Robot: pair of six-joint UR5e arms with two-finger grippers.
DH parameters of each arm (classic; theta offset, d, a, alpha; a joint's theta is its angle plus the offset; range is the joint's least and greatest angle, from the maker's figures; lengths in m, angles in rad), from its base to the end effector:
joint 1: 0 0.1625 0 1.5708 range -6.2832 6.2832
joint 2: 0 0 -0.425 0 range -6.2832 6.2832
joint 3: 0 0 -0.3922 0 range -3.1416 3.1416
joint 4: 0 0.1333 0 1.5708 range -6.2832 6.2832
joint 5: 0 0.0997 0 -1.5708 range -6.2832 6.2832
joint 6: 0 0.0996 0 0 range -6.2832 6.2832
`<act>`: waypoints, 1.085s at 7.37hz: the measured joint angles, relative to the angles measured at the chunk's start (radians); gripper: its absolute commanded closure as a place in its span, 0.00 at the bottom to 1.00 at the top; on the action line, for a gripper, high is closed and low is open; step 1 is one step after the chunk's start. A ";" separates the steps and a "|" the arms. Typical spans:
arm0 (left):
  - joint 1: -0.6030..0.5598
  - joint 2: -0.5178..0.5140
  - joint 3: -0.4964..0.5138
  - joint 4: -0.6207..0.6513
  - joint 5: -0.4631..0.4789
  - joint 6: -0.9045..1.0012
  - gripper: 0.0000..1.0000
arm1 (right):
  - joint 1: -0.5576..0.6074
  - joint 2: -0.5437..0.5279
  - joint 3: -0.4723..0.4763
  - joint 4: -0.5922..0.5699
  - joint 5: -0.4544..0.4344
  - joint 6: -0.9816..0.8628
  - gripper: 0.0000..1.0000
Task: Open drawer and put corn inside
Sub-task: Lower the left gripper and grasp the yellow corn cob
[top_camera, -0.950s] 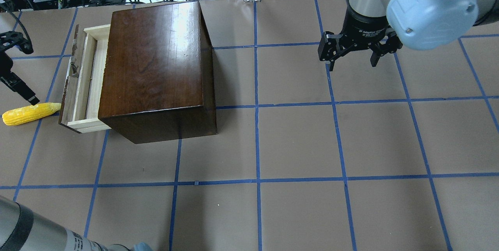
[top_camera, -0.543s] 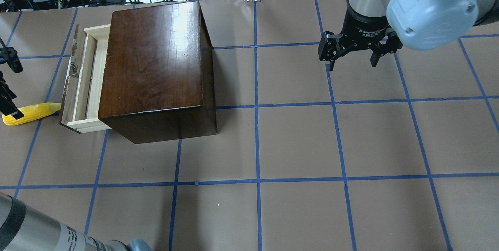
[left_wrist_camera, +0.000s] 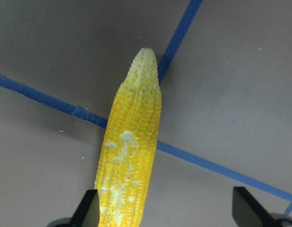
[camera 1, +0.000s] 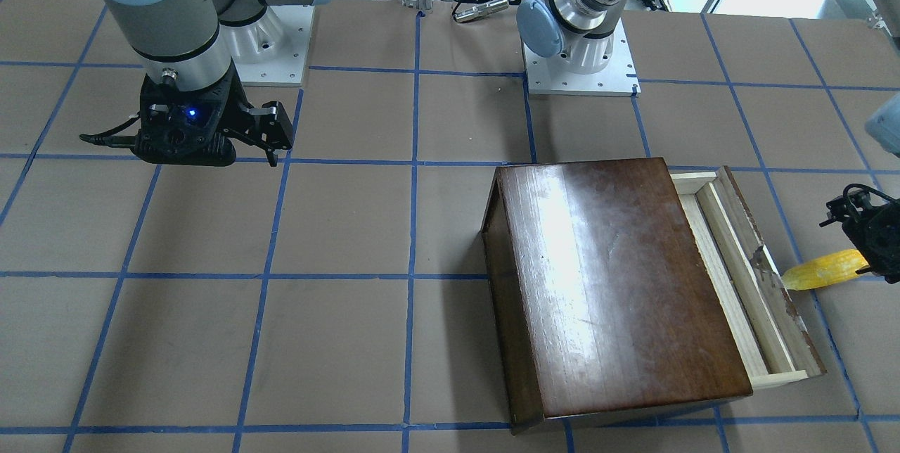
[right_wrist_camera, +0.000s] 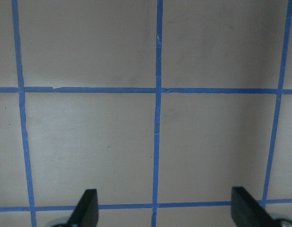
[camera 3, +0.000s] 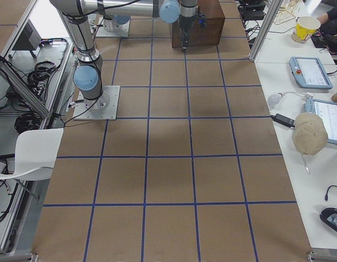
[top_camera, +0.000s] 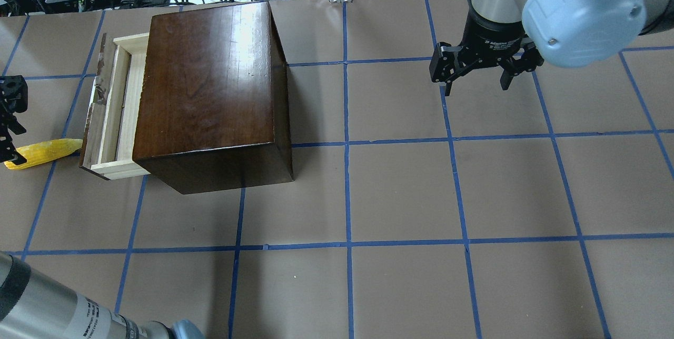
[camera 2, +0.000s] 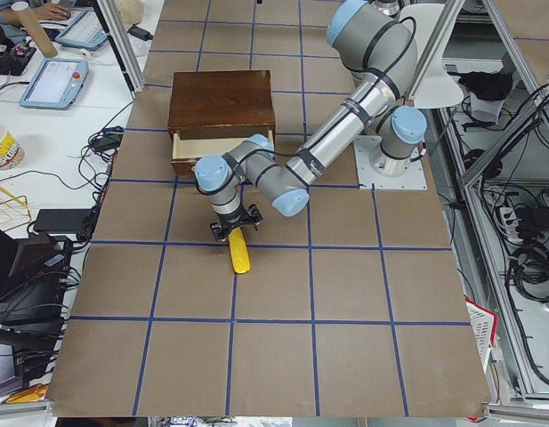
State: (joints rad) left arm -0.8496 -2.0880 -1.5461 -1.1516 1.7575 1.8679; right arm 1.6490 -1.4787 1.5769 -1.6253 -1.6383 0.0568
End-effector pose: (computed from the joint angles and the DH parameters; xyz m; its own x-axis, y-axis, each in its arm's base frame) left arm 0.3416 -0.5625 0.2416 -0.4110 0.9031 0.1242 0.9070 0.3914 0.1556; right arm 0.1672 -0.5132 0.4436 -0.9973 -0.0242 0.0698 -0.0215 0.9990 0.0398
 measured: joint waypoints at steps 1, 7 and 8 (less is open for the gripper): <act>0.007 -0.013 -0.003 0.022 -0.021 0.049 0.00 | 0.000 0.000 0.000 0.000 0.000 0.000 0.00; 0.062 -0.068 -0.062 0.175 -0.169 0.218 0.00 | 0.000 0.000 0.000 0.001 0.000 0.000 0.00; 0.068 -0.077 -0.063 0.182 -0.168 0.218 0.00 | 0.000 0.000 0.000 0.001 0.000 0.000 0.00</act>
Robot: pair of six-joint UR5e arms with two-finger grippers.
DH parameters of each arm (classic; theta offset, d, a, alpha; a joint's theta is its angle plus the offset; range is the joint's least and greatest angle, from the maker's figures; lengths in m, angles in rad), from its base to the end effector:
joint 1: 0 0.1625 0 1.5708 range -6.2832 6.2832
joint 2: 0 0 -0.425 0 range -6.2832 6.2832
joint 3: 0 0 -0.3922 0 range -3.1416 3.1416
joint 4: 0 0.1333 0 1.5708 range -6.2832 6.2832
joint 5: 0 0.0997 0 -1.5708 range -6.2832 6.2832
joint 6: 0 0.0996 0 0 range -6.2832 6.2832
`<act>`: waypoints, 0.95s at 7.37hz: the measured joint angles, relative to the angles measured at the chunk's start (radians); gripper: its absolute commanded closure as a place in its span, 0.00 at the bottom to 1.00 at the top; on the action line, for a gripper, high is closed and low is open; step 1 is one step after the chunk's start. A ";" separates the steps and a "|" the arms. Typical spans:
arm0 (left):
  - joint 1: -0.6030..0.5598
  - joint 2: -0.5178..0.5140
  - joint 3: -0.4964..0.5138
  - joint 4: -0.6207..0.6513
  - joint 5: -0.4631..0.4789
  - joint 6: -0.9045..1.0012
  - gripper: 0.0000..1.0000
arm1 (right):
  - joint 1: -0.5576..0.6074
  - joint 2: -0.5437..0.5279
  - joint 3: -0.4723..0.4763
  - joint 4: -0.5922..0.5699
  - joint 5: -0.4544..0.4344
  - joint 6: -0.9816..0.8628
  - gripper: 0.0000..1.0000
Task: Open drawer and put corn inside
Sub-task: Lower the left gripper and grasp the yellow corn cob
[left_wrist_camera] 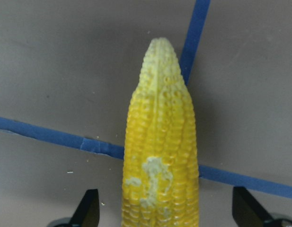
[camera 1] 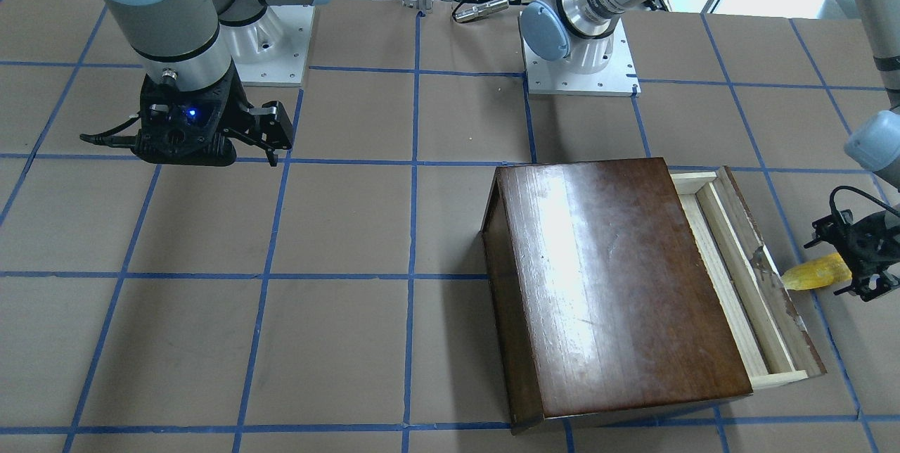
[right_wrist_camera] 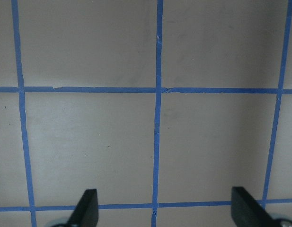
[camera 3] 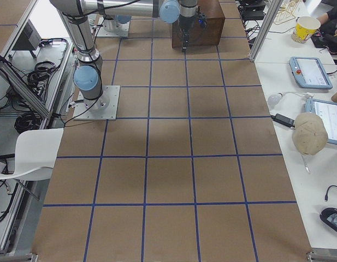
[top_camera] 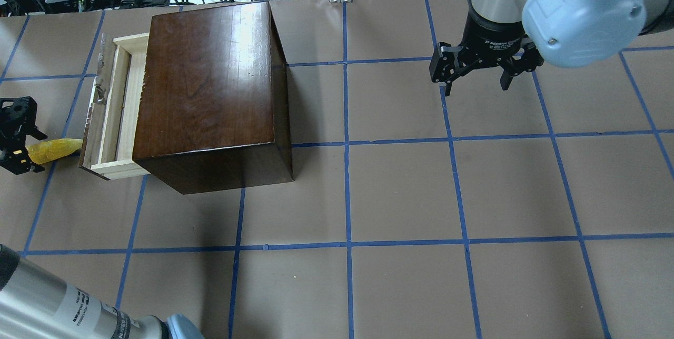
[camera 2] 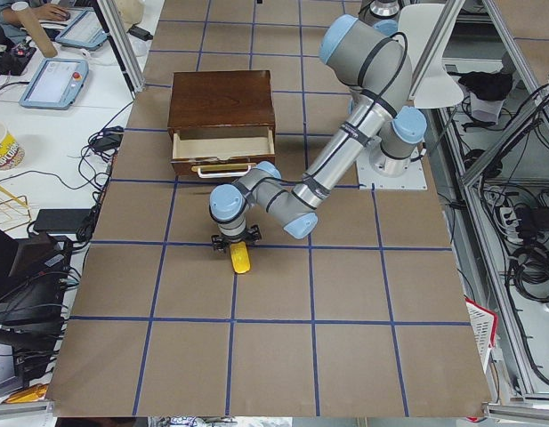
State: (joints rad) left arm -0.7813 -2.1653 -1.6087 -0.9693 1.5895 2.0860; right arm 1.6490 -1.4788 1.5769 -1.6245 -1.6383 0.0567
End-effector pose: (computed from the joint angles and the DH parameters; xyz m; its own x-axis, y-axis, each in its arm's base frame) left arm 0.3696 -0.5517 0.1801 -0.2704 0.9621 0.0361 0.9627 0.2706 0.0010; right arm 0.1672 -0.5131 0.4436 -0.9973 -0.0244 0.0698 -0.0216 0.9989 0.0405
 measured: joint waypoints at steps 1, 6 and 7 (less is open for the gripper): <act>0.009 -0.007 0.000 0.009 0.000 0.003 0.22 | 0.000 0.000 0.000 0.000 0.000 0.000 0.00; 0.014 -0.019 0.006 0.037 -0.036 0.022 1.00 | 0.000 0.000 0.000 0.000 0.000 0.000 0.00; 0.014 -0.019 0.006 0.039 -0.050 0.021 1.00 | 0.000 0.000 0.000 0.000 0.000 0.000 0.00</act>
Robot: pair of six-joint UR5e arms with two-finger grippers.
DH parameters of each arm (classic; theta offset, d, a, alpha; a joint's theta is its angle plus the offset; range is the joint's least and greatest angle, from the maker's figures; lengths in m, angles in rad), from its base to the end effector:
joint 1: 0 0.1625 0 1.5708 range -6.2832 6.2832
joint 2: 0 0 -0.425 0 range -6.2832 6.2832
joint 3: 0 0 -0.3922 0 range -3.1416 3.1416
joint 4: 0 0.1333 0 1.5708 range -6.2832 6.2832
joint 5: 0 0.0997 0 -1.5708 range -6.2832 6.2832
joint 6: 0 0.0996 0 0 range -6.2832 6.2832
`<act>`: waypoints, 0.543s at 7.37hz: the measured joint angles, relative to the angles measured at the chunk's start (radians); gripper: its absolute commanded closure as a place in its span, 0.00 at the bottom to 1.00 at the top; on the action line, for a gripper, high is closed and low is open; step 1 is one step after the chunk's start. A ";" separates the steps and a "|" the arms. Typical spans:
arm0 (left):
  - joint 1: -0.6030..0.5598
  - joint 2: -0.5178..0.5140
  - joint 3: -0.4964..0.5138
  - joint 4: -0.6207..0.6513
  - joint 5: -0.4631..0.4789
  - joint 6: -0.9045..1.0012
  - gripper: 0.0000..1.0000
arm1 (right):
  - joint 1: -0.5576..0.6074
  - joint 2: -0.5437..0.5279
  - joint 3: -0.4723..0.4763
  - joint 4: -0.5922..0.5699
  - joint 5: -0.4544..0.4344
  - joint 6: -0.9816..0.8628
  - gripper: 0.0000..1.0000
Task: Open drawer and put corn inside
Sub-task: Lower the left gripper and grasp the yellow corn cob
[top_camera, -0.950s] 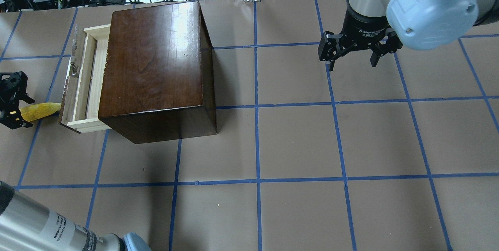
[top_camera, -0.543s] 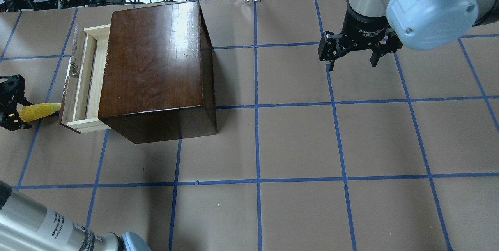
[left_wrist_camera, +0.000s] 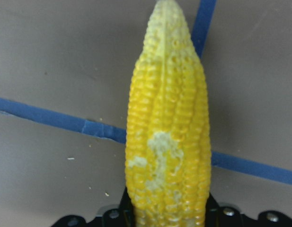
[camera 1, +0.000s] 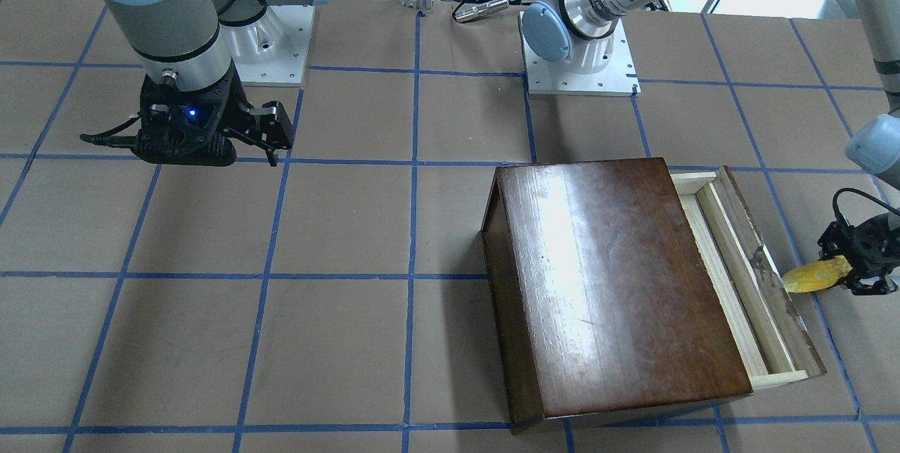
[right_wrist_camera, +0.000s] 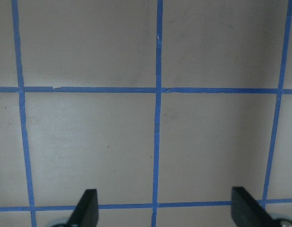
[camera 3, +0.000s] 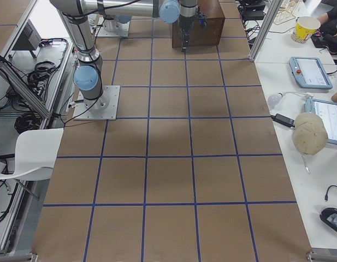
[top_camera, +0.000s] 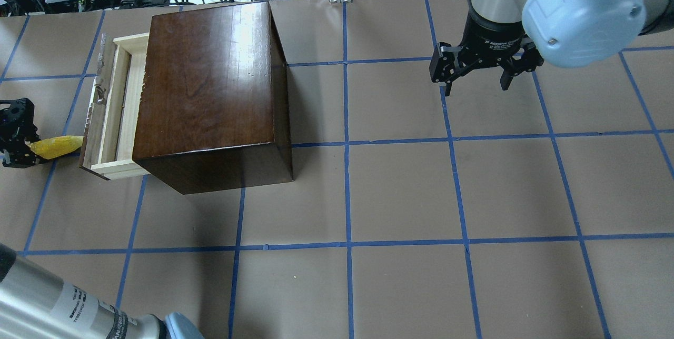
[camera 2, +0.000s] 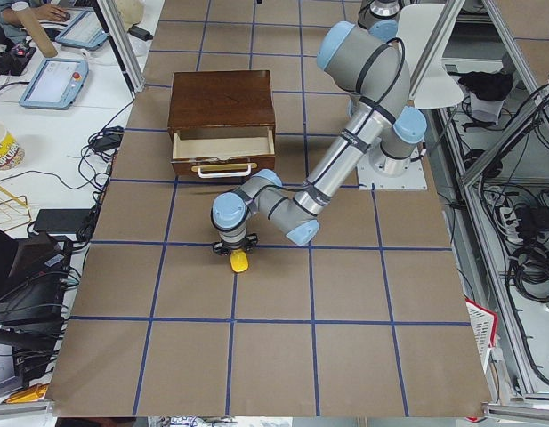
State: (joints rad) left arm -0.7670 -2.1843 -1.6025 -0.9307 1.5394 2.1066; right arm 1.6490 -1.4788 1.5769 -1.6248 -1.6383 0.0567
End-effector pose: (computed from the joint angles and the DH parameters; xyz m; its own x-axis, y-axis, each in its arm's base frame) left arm 0.3785 -0.5543 0.1741 -0.2650 0.9642 -0.0116 0.9639 0.2646 -0.0296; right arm 0.1672 -0.5131 0.4436 -0.9973 -0.0243 0.0698 -0.0216 0.9990 0.0402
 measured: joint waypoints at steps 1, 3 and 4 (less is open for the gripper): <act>0.000 0.000 0.002 0.001 -0.007 -0.002 1.00 | 0.000 0.000 0.000 0.000 0.000 0.000 0.00; -0.007 0.014 0.006 -0.001 -0.017 -0.012 1.00 | 0.000 0.000 0.000 0.000 0.000 0.000 0.00; -0.015 0.025 0.009 -0.002 -0.030 -0.036 1.00 | 0.000 0.000 0.000 0.000 0.000 0.000 0.00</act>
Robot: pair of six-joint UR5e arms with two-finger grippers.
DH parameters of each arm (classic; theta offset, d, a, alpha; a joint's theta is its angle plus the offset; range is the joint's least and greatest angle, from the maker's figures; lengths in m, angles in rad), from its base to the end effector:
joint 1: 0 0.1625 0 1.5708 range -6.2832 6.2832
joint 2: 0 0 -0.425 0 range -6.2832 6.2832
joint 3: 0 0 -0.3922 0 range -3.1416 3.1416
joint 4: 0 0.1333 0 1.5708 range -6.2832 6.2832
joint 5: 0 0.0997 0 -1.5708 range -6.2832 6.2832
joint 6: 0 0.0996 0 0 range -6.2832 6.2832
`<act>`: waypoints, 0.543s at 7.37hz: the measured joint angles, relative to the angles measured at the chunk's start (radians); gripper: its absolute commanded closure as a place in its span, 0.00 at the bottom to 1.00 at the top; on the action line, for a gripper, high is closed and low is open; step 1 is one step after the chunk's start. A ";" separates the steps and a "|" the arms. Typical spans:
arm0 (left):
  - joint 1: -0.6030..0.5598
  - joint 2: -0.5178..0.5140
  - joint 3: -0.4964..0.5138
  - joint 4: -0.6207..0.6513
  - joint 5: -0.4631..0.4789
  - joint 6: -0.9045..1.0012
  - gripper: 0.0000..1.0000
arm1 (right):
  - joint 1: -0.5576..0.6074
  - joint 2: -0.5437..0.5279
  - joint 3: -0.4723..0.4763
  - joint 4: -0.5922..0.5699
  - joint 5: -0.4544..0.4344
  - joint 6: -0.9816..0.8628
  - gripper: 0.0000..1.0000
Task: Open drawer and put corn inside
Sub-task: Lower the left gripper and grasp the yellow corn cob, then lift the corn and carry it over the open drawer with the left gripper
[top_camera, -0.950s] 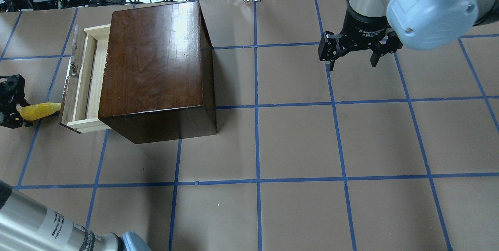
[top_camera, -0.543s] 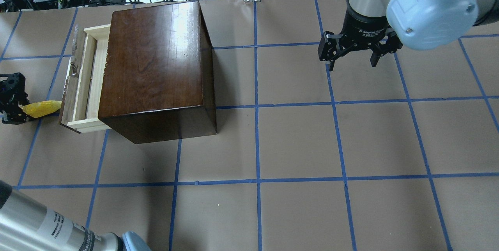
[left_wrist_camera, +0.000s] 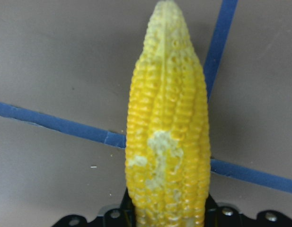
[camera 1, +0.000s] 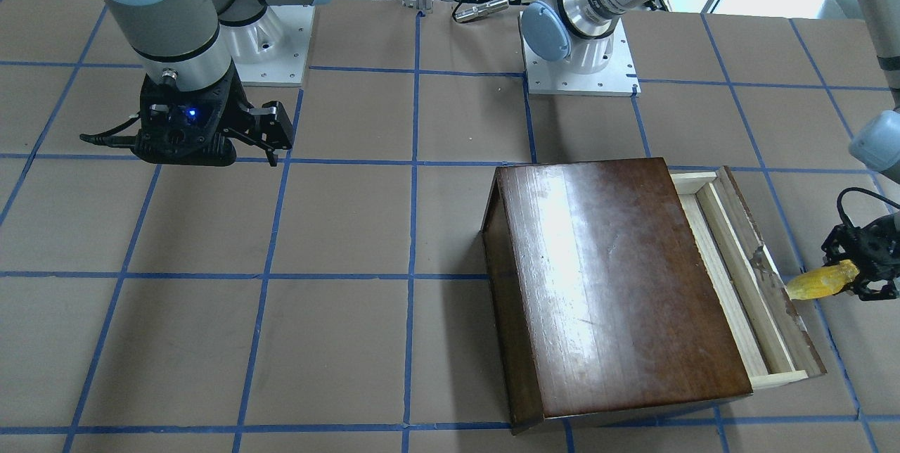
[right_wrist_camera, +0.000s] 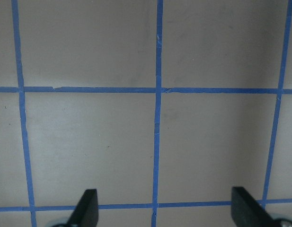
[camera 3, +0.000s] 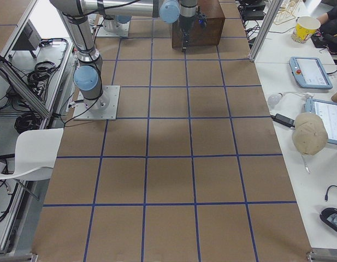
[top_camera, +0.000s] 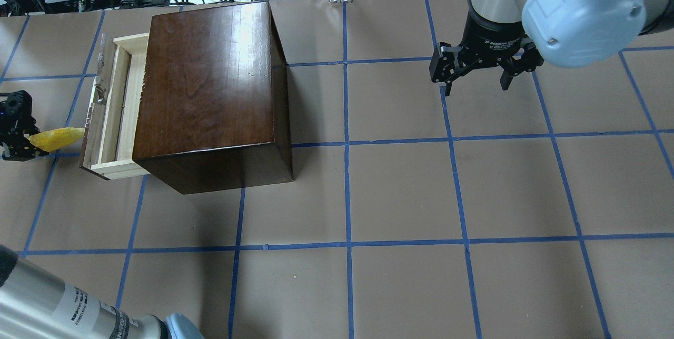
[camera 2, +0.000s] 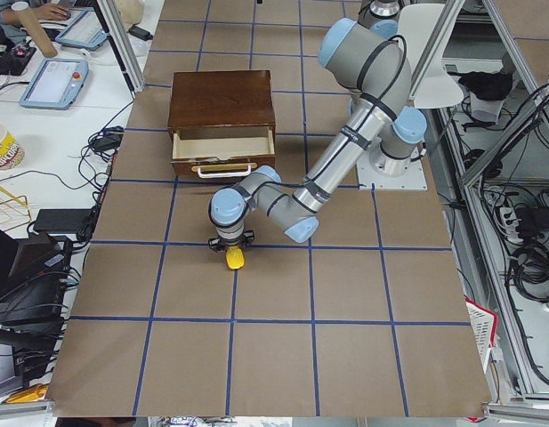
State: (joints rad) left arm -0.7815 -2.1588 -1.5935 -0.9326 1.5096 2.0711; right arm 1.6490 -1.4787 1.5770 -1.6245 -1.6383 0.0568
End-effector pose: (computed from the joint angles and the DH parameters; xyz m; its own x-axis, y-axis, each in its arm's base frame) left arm 0.3699 -0.5634 0.1946 -0.2848 0.9571 -0.0534 0.9583 0.2829 -0.0405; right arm 0.1672 -0.5131 0.4435 -0.9973 -0.0243 0.0698 -0.0215 0.9989 0.0407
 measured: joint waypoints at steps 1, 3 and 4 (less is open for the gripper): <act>-0.012 0.018 0.009 -0.009 -0.005 -0.063 1.00 | 0.000 0.000 0.000 0.000 0.000 0.000 0.00; -0.061 0.085 0.042 -0.046 0.015 -0.202 1.00 | 0.000 0.000 0.000 0.000 0.000 0.000 0.00; -0.081 0.137 0.065 -0.105 0.034 -0.275 1.00 | 0.000 0.000 0.000 0.000 0.000 0.000 0.00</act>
State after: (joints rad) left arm -0.8621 -2.0214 -1.5281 -1.0372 1.5436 1.7963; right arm 1.6490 -1.4788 1.5770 -1.6249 -1.6380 0.0568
